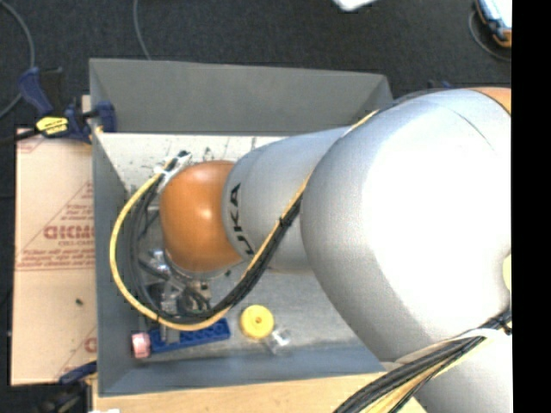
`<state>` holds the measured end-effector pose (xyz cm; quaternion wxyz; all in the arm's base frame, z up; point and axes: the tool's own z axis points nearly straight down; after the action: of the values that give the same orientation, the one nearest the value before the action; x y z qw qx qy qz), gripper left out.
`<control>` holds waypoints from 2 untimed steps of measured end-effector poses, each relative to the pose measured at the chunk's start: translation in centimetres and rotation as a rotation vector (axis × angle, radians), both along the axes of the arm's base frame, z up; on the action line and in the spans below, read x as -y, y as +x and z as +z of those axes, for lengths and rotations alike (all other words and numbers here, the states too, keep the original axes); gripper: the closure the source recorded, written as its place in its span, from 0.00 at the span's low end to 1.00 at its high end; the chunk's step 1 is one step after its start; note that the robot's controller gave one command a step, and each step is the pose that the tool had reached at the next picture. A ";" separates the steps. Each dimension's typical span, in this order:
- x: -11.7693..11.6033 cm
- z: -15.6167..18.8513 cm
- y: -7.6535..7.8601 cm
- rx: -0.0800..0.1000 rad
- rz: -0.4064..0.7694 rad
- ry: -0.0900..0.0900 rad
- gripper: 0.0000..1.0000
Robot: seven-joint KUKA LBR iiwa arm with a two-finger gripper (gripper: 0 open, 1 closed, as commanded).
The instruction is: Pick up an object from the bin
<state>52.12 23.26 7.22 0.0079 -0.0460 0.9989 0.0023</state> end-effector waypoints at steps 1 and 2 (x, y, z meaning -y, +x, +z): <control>2.9 -0.1 -1.0 -0.019 -0.124 0.003 1.00; 2.9 -0.1 -1.0 -0.019 -0.124 0.003 1.00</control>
Offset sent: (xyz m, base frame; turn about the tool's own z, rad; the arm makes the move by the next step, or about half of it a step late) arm 0.0000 0.0000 0.0000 0.0000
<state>51.16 20.38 7.17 -0.0014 0.0162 0.9999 0.0038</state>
